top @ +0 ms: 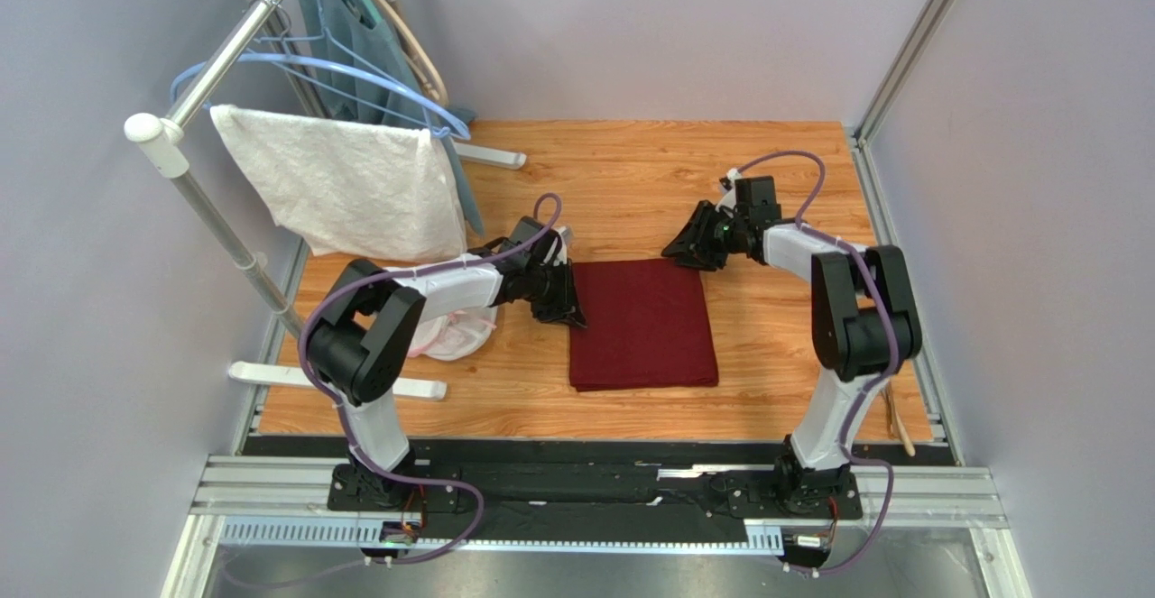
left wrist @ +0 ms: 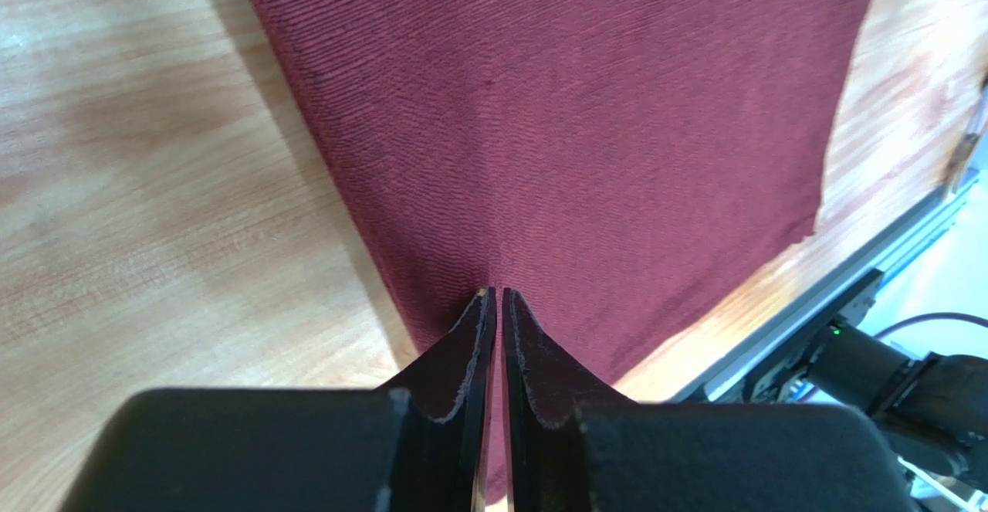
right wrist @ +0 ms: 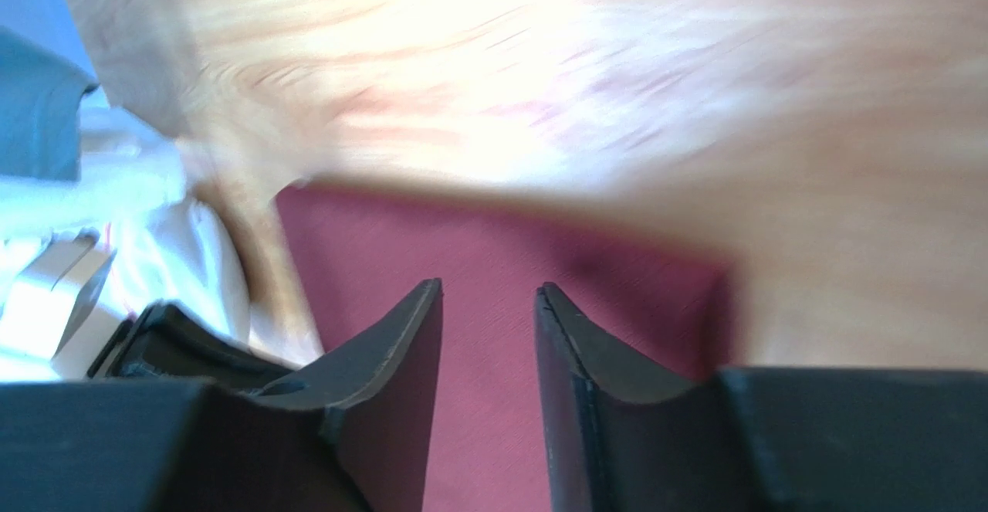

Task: Fold the napkin into a case and place the utensils inside
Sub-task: Smooth out the square-folded napkin at the center of the board.

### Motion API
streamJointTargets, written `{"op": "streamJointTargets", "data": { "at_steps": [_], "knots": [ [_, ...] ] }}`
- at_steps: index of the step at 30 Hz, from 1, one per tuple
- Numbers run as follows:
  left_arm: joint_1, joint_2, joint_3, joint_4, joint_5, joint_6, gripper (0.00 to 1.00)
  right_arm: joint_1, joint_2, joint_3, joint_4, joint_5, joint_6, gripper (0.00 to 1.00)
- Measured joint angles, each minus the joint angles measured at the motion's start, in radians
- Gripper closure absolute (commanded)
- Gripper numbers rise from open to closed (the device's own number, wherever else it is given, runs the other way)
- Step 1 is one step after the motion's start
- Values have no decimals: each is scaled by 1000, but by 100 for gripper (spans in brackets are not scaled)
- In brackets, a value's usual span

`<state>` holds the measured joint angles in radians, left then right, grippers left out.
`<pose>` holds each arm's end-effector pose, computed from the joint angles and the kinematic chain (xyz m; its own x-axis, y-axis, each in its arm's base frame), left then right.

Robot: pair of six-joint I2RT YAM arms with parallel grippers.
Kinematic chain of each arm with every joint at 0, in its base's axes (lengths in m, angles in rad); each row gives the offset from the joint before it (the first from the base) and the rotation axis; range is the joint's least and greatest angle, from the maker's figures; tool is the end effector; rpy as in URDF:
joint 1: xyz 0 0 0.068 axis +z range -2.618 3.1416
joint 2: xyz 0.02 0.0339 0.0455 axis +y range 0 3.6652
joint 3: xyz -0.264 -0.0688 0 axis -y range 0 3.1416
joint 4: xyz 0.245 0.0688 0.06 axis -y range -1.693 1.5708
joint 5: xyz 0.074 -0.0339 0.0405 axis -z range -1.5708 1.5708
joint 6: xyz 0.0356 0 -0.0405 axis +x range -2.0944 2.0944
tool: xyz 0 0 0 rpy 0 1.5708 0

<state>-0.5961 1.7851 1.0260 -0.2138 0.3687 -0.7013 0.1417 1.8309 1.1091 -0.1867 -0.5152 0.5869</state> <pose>0.2870 -0.2102 0.1578 -0.9688 -0.0700 -0.2379 0.0871 0.8021 -0.5908 0.3698 0.0705 0.1690 -0.8842 0.3606 -0.2969 0.0802 0.7434 0.6641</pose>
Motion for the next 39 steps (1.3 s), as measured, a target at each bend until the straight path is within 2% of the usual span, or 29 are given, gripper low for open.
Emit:
{"op": "streamJointTargets", "data": {
  "at_steps": [4, 7, 9, 11, 13, 16, 18, 19, 22, 23, 26, 27, 29, 32, 39],
  "knots": [
    [0, 17, -23, 23, -8, 10, 88, -68, 154, 11, 95, -112, 10, 61],
    [0, 24, -36, 32, -12, 18, 87, -96, 204, 48, 140, -195, 9, 57],
    [0, 23, -36, 36, -12, 23, 82, -95, 211, 60, 143, -202, -2, 51],
    [0, 14, -36, 28, -13, 26, 73, -83, 189, 61, 118, -184, -25, 43],
    [5, -14, -36, 6, -13, 20, 72, -63, 138, 61, 57, -129, -55, 40],
    [23, -74, -19, -15, -1, -2, 75, -22, 24, 60, -34, -61, -89, 36],
    [52, -82, 33, -18, 11, -18, 83, 13, -55, 55, -57, -37, -95, 36],
    [72, -74, 67, -13, 19, -27, 85, 37, -97, 46, -59, -32, -96, 37],
    [111, -21, 146, 26, 39, -45, 87, 109, -142, 29, -48, -35, -86, 52],
    [121, 0, 163, 37, 41, -47, 88, 139, -141, 22, -39, -38, -77, 63],
    [139, 85, 206, 49, 41, -52, 89, 222, -115, -16, 0, -53, -35, 82],
    [140, 111, 208, 50, 40, -52, 89, 243, -102, -29, 16, -61, -21, 86],
    [140, 146, 208, 41, 38, -51, 89, 291, -67, -46, 50, -85, 13, 91],
    [144, 188, 208, 35, 32, -45, 90, 336, -10, -48, 101, -117, 56, 95],
    [169, 229, 213, 38, 49, -41, 90, 426, 132, -41, 262, -175, 149, 97]
  ]
}}
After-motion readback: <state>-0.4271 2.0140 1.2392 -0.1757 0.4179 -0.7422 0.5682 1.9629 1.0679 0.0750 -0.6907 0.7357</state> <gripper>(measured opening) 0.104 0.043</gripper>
